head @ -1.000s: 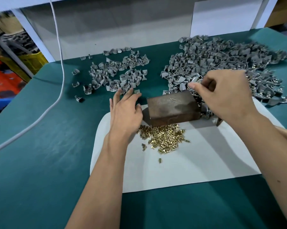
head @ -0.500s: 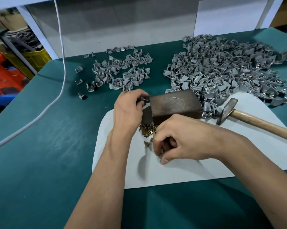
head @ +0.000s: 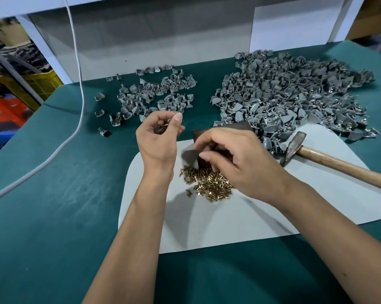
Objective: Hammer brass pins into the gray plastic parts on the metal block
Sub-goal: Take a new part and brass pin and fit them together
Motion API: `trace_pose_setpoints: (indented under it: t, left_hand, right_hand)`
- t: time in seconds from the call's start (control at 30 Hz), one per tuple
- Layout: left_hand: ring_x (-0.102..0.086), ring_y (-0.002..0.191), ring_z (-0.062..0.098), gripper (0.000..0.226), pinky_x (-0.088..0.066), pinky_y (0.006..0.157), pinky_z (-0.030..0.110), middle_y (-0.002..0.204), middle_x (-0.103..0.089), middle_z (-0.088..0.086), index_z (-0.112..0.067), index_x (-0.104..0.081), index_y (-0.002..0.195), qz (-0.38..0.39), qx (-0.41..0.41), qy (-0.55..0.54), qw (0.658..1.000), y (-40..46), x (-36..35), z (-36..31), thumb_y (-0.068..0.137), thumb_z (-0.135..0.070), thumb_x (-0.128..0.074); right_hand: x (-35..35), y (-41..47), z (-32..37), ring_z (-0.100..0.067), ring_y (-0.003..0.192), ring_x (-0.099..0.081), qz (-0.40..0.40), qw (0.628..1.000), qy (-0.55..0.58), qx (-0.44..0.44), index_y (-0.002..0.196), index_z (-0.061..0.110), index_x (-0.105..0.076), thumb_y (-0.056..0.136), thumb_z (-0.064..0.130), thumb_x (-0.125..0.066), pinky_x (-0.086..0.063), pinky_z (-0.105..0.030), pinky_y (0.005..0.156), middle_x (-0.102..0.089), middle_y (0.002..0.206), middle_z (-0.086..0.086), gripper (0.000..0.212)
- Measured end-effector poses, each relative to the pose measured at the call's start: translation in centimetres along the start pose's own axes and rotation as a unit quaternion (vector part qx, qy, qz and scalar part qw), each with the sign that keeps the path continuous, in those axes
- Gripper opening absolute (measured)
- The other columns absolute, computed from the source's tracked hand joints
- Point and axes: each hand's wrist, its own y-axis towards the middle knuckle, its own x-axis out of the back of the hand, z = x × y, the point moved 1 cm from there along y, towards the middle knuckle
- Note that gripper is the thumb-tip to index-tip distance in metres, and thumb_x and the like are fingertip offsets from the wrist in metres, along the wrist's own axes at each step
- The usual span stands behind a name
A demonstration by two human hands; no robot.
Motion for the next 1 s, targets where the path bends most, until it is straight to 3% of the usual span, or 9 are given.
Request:
trace_pose_setpoints:
  t: [0.13,0.3,0.4,0.53,0.67,0.77,0.83,1.0]
  left_hand:
    - [-0.061,0.07,0.019,0.011,-0.053,0.073,0.029,0.075,-0.064,0.009,-0.009,-0.074,0.089,0.027,0.026,-0.044,0.998,-0.1,-0.3,-0.1,0.091,0.001,-0.071]
    - [-0.067,0.084,0.025,0.036,-0.059,0.083,0.032,0.086,-0.07,0.017,-0.012,-0.068,0.115,0.094,0.04,-0.062,0.993,-0.8,-0.9,-0.7,0.087,0.008,-0.074]
    - [-0.072,0.088,0.028,0.031,-0.06,0.09,0.044,0.094,-0.076,0.017,0.0,-0.067,0.111,0.16,0.048,-0.086,0.982,-1.2,-1.2,-1.2,0.082,0.008,-0.076]
    - [-0.071,0.095,0.026,0.033,-0.059,0.094,0.042,0.1,-0.078,0.013,-0.008,-0.074,0.106,0.239,0.042,-0.09,0.966,-1.8,-1.4,-1.7,0.074,-0.008,-0.082]
    - [-0.07,0.094,0.022,0.033,-0.058,0.093,0.037,0.1,-0.077,0.009,-0.011,-0.076,0.105,0.262,0.042,-0.097,0.959,-1.8,-1.7,-1.6,0.073,-0.009,-0.083]
    - [-0.071,0.091,0.017,0.033,-0.059,0.087,0.03,0.098,-0.078,0.006,-0.011,-0.077,0.107,0.271,0.043,-0.1,0.956,-1.8,-1.7,-1.6,0.074,-0.008,-0.083]
    - [-0.072,0.089,0.014,0.033,-0.059,0.085,0.028,0.097,-0.078,0.005,-0.013,-0.078,0.106,0.275,0.047,-0.101,0.955,-1.9,-1.7,-1.7,0.074,-0.009,-0.084]
    - [-0.073,0.094,0.022,0.033,-0.06,0.092,0.036,0.102,-0.078,0.013,-0.013,-0.079,0.107,0.274,0.055,-0.1,0.955,-1.8,-1.7,-1.6,0.076,-0.003,-0.083]
  right_hand:
    - [-0.1,-0.1,-0.7,-0.02,0.06,-0.065,-0.083,0.993,0.075,-0.025,0.098,0.003,-0.071,0.097,-0.003,-0.063,-0.057,-0.031,0.059,-0.065,0.074,-0.001,0.011]
    - [0.2,-0.1,-1.7,-0.026,0.066,-0.074,-0.167,0.967,0.176,-0.083,0.099,-0.001,-0.071,0.095,-0.003,-0.065,-0.063,-0.043,0.059,-0.074,0.079,-0.01,0.008]
    - [0.5,0.0,-2.2,-0.022,0.073,-0.075,-0.204,0.961,0.161,-0.094,0.098,0.007,-0.076,0.093,0.003,-0.072,-0.063,-0.037,0.058,-0.075,0.085,-0.003,0.008]
    - [1.0,0.1,-2.4,-0.016,0.072,-0.072,-0.232,0.952,0.173,-0.102,0.097,0.013,-0.079,0.09,0.004,-0.075,-0.06,-0.025,0.062,-0.075,0.09,0.003,0.012]
    - [0.9,0.1,-2.4,-0.015,0.072,-0.073,-0.236,0.952,0.164,-0.104,0.097,0.014,-0.079,0.09,0.001,-0.074,-0.059,-0.024,0.066,-0.077,0.087,0.003,0.015]
    - [0.9,0.0,-2.3,-0.016,0.085,-0.074,-0.239,0.96,0.113,-0.093,0.096,0.013,-0.079,0.088,0.003,-0.075,-0.061,-0.035,0.079,-0.077,0.089,0.005,0.013]
    - [1.0,0.0,-2.1,-0.015,0.089,-0.074,-0.247,0.962,0.08,-0.084,0.096,0.013,-0.077,0.088,0.004,-0.076,-0.06,-0.035,0.083,-0.076,0.09,0.008,0.013]
    - [1.2,0.1,-2.0,-0.013,0.091,-0.073,-0.24,0.966,0.071,-0.069,0.1,0.011,-0.075,0.087,0.002,-0.076,-0.06,-0.031,0.085,-0.074,0.093,0.006,0.016]
